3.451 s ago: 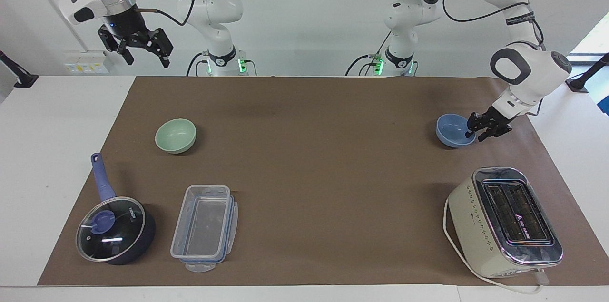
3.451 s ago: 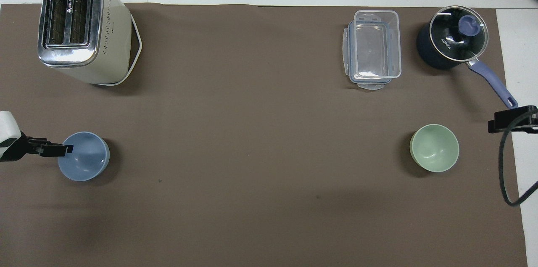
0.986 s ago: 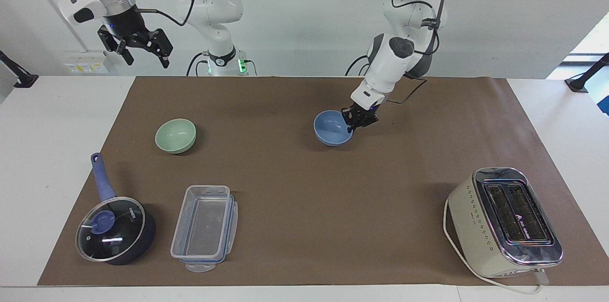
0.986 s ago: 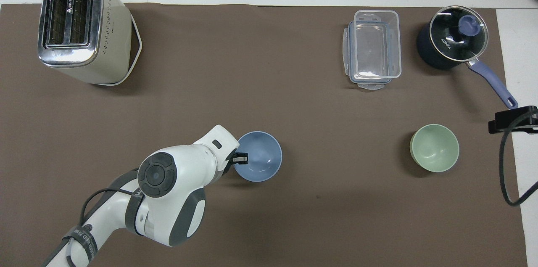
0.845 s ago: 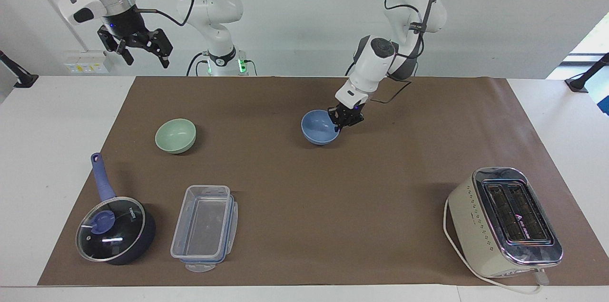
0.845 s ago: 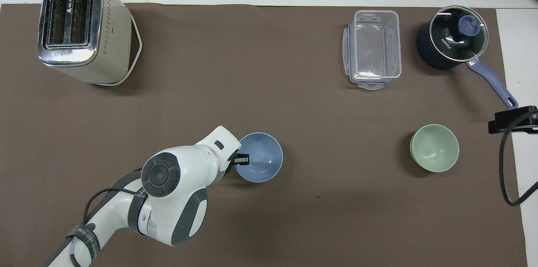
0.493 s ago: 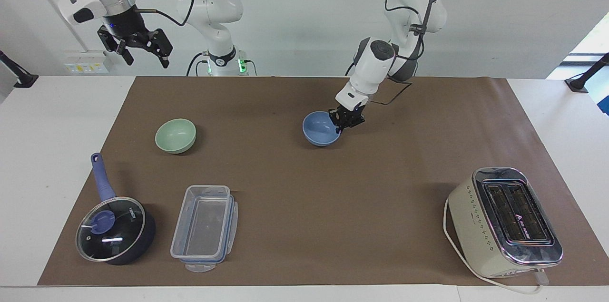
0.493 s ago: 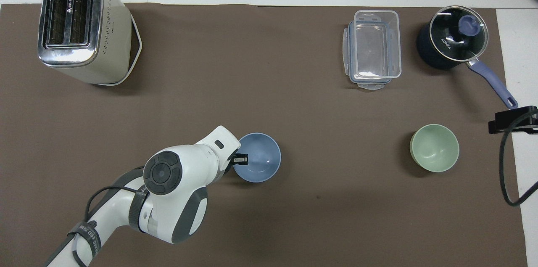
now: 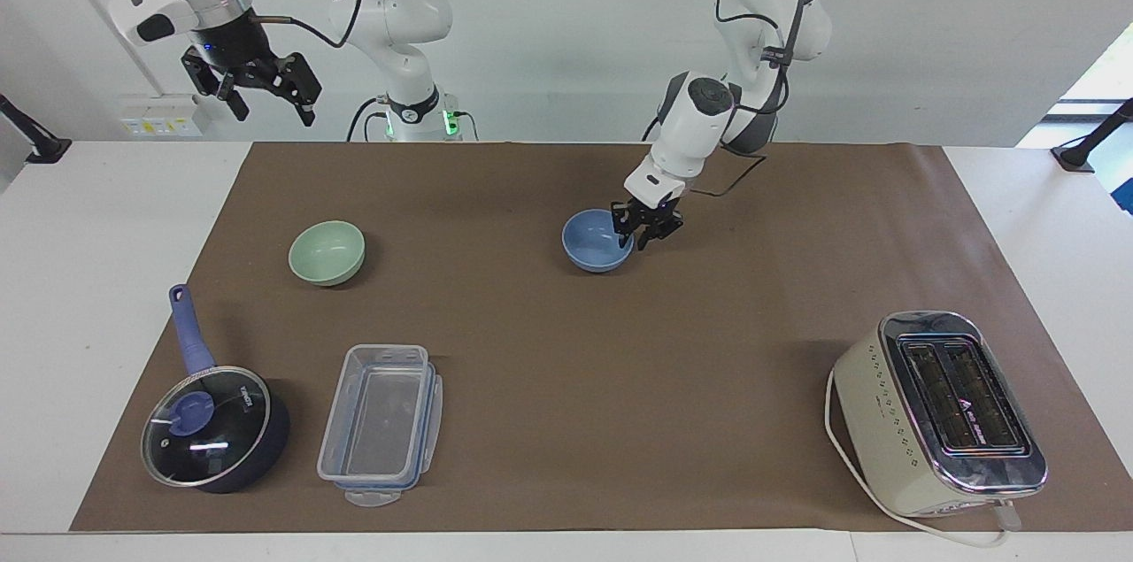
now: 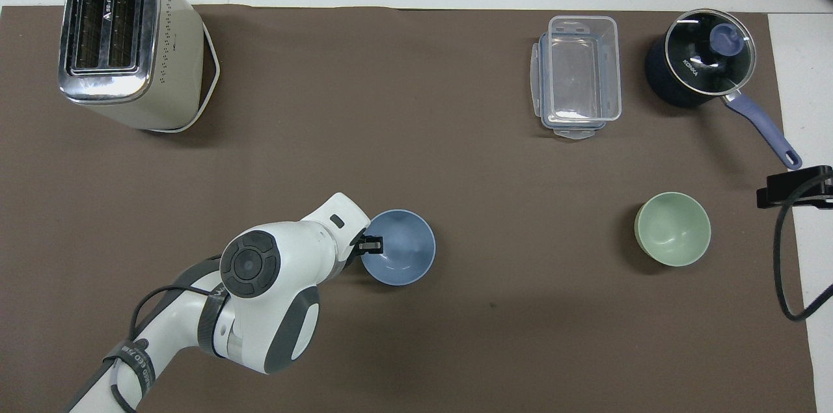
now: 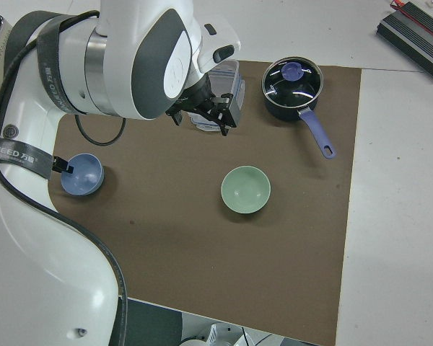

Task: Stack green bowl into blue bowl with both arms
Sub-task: 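Release the blue bowl and withdraw the left gripper to rest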

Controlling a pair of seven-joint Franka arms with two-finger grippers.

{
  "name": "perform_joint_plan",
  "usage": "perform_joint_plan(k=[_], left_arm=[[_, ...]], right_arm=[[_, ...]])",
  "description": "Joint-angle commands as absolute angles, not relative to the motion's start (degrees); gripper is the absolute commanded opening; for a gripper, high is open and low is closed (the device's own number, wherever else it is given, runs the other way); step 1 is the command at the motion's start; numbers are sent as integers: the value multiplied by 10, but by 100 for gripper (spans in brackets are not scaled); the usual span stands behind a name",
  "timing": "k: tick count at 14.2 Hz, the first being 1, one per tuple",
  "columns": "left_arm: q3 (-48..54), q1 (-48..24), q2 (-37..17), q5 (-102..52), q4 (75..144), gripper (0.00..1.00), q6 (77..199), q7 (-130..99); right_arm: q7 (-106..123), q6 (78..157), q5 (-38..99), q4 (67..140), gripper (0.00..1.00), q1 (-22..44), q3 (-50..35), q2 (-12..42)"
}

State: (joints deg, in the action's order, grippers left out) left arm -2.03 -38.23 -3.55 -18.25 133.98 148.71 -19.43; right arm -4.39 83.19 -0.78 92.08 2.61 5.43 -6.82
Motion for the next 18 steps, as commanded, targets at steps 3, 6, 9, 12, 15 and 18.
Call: perform_joint_plan(k=[3,6,9,12,15,18], left_arm=[[-31,-349,2,-130,1321,100,1437,-198],[-30,-298,40,-45,1302,100,1352,-181],[-30,-237,70,-33,1269,100,1280,-81],[-30,-177,71,-33,1188,100,1176,18],[-30,-127,62,-28,1091,100,1079,97],[-32,-101,57,4,1008,100,1021,136]], right_arm=[[-31,834,-4,938,100,25,58,-82],[-30,835,-4,937,100,24,58,-82],[-30,832,-1,933,100,24,58,-81],[-29,834,-3,932,100,25,52,-79],[-5,859,-2,941,100,23,53,-80],[30,922,-10,989,100,5,56,-75]])
